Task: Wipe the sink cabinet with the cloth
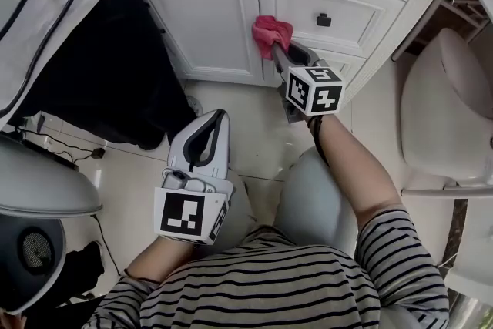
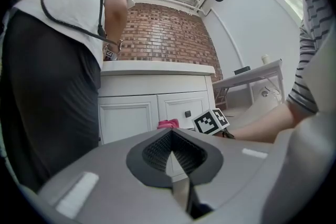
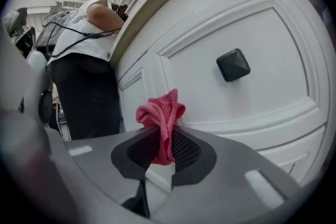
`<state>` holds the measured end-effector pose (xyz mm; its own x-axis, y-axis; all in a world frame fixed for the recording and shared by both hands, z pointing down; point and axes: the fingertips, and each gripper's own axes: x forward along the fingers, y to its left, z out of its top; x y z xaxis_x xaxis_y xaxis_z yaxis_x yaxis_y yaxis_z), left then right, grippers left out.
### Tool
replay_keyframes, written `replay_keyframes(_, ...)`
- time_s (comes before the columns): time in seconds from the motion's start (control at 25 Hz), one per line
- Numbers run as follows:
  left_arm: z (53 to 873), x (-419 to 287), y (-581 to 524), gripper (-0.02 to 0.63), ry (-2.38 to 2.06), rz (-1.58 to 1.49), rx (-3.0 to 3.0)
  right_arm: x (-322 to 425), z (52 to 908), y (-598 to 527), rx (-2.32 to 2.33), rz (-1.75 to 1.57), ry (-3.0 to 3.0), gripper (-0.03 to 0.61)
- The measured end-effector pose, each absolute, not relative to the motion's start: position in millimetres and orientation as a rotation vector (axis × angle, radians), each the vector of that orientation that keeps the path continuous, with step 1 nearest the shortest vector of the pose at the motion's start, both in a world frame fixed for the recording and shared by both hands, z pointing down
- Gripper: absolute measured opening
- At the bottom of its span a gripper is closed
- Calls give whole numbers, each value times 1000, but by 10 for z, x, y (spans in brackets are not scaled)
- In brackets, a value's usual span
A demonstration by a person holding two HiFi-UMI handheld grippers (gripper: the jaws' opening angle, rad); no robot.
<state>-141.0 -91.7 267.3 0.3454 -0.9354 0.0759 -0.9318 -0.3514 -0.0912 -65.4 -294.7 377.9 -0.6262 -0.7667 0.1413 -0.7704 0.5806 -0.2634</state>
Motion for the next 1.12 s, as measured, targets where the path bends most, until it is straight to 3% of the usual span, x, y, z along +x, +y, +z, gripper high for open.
replay_keyframes(0.24,2726,-1394,-950,2,1759,-184,-2566,-216,3891,-3087,1508,526,-2696,67)
replay_keyframes(0.92,2666,-796,-898,2,1628,-191,-2615,2300,3941,-2843,2103,590,-2360,66)
replay_keyframes(1.12,2652,-844,-915,2,1641,-189,-2604,2390,3769,-2613,2132,556,-2386,64)
